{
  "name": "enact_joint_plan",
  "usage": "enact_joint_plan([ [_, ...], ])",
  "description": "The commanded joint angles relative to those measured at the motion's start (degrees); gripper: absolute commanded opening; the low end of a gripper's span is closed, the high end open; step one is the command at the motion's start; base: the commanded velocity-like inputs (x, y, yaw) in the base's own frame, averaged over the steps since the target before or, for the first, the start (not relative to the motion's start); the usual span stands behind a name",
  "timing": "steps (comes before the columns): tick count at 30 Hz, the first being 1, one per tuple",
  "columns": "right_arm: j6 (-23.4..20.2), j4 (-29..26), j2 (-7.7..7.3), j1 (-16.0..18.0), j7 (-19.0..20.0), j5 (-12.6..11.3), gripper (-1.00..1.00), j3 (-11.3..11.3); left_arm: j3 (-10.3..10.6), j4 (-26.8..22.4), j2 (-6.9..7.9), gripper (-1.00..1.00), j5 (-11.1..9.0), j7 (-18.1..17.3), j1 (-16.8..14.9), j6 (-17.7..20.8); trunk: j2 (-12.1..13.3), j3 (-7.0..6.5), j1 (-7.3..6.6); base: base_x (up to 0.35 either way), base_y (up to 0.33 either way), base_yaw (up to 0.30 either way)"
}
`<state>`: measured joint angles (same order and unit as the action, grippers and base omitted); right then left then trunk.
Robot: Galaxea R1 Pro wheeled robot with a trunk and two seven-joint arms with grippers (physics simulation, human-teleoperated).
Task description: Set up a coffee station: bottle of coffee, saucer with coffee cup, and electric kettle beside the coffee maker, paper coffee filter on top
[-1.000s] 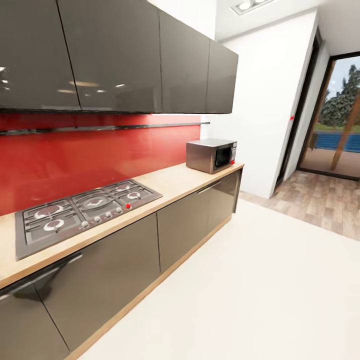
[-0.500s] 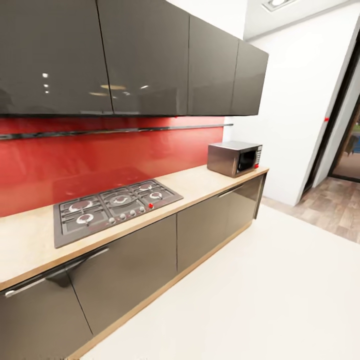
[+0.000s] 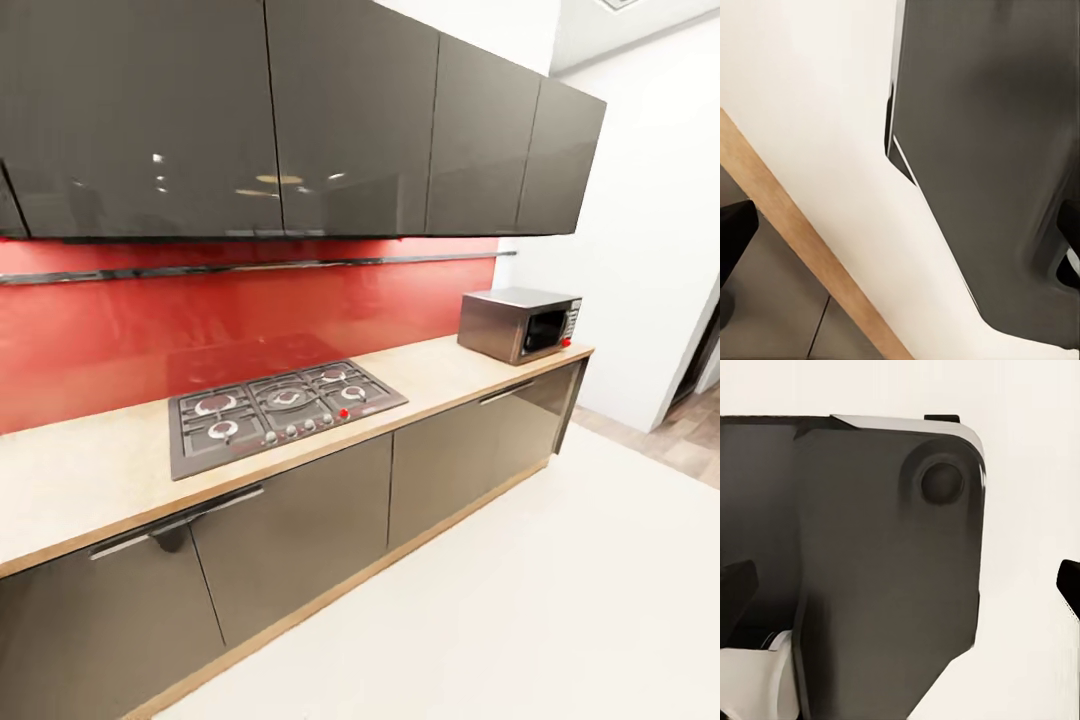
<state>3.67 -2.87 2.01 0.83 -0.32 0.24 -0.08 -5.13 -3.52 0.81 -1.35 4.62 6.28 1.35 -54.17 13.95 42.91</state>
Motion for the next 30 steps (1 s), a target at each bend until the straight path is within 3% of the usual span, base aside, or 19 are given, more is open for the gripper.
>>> enact_joint_plan([
  [1, 0.2, 0.06, 0.01, 0.03, -0.03, 0.02, 1.0, -0.01, -0.41, -0.17, -0.02, 1.0, -0.17, 0.04, 0.05, 0.14, 0.37, -0.13, -0.22, 0.0, 0.0, 0.28],
  [30, 0.2, 0.06, 0.01, 0.04, -0.03, 0.02, 1.0, 0.03, -0.41, -0.17, 0.07, 1.0, -0.23, 0.04, 0.05, 0.14, 12.0, -5.33, -6.59, 0.0, 0.0, 0.28],
])
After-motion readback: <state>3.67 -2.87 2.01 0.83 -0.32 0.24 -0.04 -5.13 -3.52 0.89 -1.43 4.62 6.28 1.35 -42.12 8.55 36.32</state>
